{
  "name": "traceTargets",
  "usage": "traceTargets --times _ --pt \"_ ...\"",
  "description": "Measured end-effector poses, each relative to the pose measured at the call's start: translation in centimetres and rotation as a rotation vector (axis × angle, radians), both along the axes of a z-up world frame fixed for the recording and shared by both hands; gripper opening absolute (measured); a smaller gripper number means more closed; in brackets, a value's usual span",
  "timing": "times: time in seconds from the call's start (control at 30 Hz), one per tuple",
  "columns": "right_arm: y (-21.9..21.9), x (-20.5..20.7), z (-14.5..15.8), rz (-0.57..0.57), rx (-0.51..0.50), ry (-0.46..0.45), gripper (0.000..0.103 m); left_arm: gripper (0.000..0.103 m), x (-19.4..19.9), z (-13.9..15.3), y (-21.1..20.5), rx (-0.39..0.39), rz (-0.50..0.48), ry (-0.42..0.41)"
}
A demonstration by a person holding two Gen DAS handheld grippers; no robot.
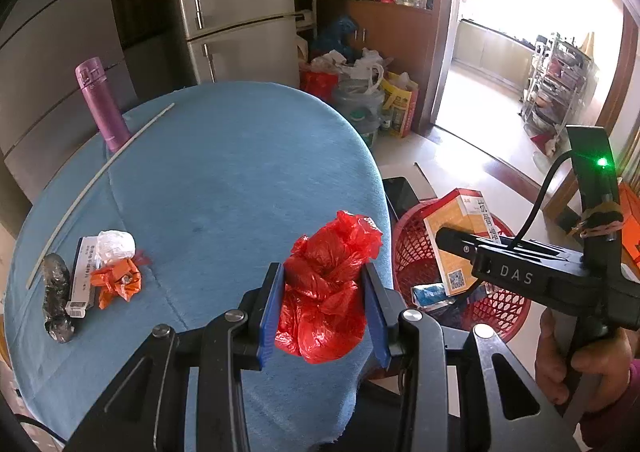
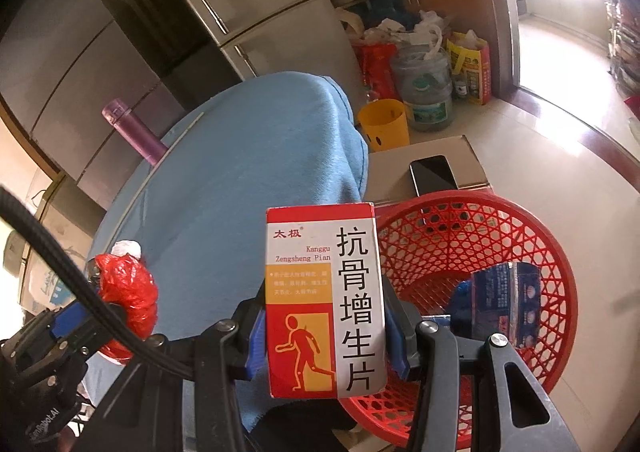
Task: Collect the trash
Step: 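Carry the red bag and red-white medicine box over the red basket with both tools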
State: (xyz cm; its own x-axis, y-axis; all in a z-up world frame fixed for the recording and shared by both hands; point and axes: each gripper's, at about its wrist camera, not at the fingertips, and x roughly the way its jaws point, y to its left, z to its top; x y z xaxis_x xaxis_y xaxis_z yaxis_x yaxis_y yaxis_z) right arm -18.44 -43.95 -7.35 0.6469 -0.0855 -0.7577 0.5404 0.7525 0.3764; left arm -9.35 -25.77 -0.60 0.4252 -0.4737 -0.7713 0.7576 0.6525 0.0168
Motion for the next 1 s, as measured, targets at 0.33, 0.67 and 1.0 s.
traceTargets --times 0.33,0.67,1.0 --pt "-0.8 -0.6 -0.1 -0.023 0.011 0.0 0.05 0.04 -0.4 -0.1 -1.5 0.02 -0.039 -0.006" --pt "-2.4 -2.3 -0.6 -0.067 0.019 0.012 0.05 0.04 -1.2 -0.3 -3.7 0.04 -0.093 -0.004" --pt "-5.2 -5.5 -2.2 -0.155 0.039 0.061 0.05 0.04 -1.8 -2.1 -7.1 0.053 -0.177 0.094"
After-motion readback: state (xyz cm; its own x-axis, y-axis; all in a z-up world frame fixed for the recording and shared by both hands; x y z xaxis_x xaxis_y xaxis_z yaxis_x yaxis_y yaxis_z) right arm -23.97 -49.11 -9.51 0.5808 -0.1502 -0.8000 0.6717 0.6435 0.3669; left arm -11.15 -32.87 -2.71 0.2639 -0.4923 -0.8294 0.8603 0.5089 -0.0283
